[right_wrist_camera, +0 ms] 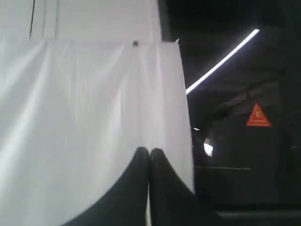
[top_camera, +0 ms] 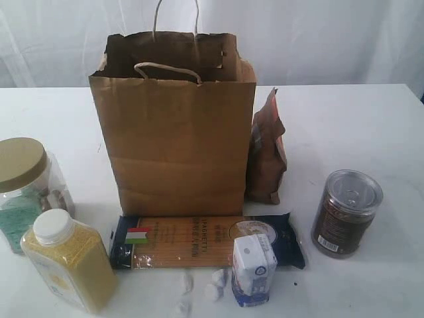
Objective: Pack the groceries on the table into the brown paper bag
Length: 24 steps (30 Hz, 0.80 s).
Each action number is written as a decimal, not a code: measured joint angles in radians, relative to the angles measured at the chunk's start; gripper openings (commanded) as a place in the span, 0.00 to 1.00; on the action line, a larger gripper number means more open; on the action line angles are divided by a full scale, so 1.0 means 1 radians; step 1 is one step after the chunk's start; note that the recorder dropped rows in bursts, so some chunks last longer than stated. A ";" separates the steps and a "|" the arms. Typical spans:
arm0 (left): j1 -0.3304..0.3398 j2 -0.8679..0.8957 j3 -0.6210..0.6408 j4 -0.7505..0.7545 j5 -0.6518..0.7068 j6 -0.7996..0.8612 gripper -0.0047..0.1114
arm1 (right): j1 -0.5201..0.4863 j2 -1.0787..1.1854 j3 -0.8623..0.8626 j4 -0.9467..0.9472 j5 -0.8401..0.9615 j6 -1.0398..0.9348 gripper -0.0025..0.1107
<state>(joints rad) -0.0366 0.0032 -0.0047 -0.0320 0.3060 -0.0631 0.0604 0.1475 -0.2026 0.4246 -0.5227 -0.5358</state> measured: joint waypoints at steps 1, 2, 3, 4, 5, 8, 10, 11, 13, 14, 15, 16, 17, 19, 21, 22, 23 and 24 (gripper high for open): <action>0.000 0.000 0.000 0.000 0.000 0.000 0.04 | 0.000 0.033 -0.004 0.004 0.026 -0.100 0.02; 0.000 0.000 0.000 0.000 0.000 0.000 0.04 | 0.000 0.086 -0.006 0.012 0.045 -0.214 0.02; 0.000 0.000 0.000 0.000 0.000 0.000 0.04 | 0.000 0.124 -0.006 0.016 0.044 -0.267 0.02; 0.000 0.000 0.000 0.000 0.000 0.000 0.04 | 0.000 0.172 -0.006 0.019 0.036 -0.311 0.02; 0.000 0.000 0.000 0.000 0.000 0.000 0.04 | 0.000 0.220 -0.014 0.023 0.023 -0.338 0.02; 0.000 0.000 0.000 0.000 0.000 0.000 0.04 | 0.000 0.357 -0.068 0.027 0.019 -0.355 0.02; 0.000 0.000 0.000 0.000 0.000 0.000 0.04 | 0.000 0.430 -0.132 0.030 0.044 -0.347 0.02; 0.000 0.000 0.000 0.000 0.000 0.000 0.04 | 0.000 0.467 -0.185 0.030 0.068 -0.337 0.02; 0.000 0.000 0.000 0.000 0.000 0.000 0.04 | 0.000 0.527 -0.278 0.030 0.139 -0.306 0.02; 0.000 0.000 0.000 0.000 0.000 0.000 0.04 | 0.000 0.559 -0.335 0.030 0.188 -0.286 0.02; 0.000 0.000 0.000 0.000 0.000 0.000 0.04 | 0.000 0.593 -0.381 0.031 0.235 -0.270 0.02; 0.000 0.000 0.000 0.000 0.000 0.000 0.04 | 0.000 0.629 -0.440 0.031 0.302 -0.259 0.02; 0.000 0.000 0.000 0.000 0.000 0.000 0.04 | 0.000 0.667 -0.498 0.034 0.380 -0.252 0.02; 0.000 0.000 0.000 0.000 0.000 0.000 0.04 | 0.000 0.744 -0.592 0.034 0.541 -0.249 0.02; 0.000 0.000 0.000 0.000 0.000 0.000 0.04 | 0.000 0.834 -0.672 0.025 0.722 -0.249 0.02; 0.000 0.000 0.000 0.000 0.000 0.000 0.04 | 0.000 0.869 -0.698 0.017 0.806 -0.249 0.02; 0.000 0.000 0.000 0.000 0.000 0.000 0.04 | 0.000 0.910 -0.717 0.006 0.884 -0.249 0.02; 0.000 0.000 0.000 0.000 0.000 0.000 0.04 | 0.000 0.945 -0.729 -0.003 0.954 -0.249 0.02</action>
<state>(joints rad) -0.0366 0.0032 -0.0047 -0.0320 0.3060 -0.0631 0.0604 1.0930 -0.9320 0.4220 0.4317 -0.7844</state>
